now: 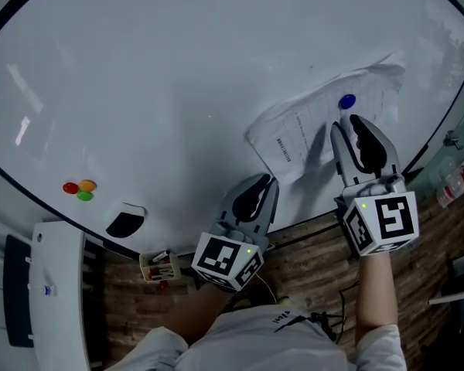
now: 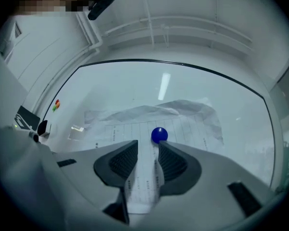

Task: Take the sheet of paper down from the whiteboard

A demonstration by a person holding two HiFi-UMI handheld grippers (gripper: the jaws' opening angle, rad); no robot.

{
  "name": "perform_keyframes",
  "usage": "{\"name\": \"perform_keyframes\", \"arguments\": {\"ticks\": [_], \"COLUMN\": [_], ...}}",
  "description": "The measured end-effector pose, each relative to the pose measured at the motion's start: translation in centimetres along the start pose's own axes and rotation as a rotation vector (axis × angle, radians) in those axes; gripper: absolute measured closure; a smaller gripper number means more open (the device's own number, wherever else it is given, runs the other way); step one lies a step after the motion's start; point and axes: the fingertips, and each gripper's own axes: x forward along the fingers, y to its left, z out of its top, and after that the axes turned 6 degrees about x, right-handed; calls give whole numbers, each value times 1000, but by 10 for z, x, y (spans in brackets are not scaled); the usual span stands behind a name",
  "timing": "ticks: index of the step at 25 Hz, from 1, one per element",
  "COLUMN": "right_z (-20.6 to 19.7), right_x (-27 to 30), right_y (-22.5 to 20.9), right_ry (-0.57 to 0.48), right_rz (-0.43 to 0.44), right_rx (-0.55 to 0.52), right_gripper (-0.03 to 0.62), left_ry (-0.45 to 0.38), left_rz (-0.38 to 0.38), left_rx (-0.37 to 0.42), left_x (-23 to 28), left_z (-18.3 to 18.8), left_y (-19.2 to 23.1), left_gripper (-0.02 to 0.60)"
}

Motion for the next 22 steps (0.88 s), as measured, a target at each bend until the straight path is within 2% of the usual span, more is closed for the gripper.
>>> {"name": "perform_keyframes", "arguments": {"ticks": [4,11,15,22], "right_z": [7,13,19,17], "right_x": [3,5,9,17], "right_y": [-2,-6,-7,-13], "right_ry": [-14,-30,-39,-21], "right_rz": [-20,-37,-39,-49], "right_rx": [-22,-51,-83,-103], "right_gripper": [461,461,461,451], "left_ry": [-3,-1,-2,-3], "left_rz": [-3,-12,-4,-26], "left_rx": [-37,-125,-122,-63], "left_x": [4,14,17,27], "left_z": [2,4,6,8], "left_y": [1,1,2,-2], "left_gripper": [485,479,479,486]}}
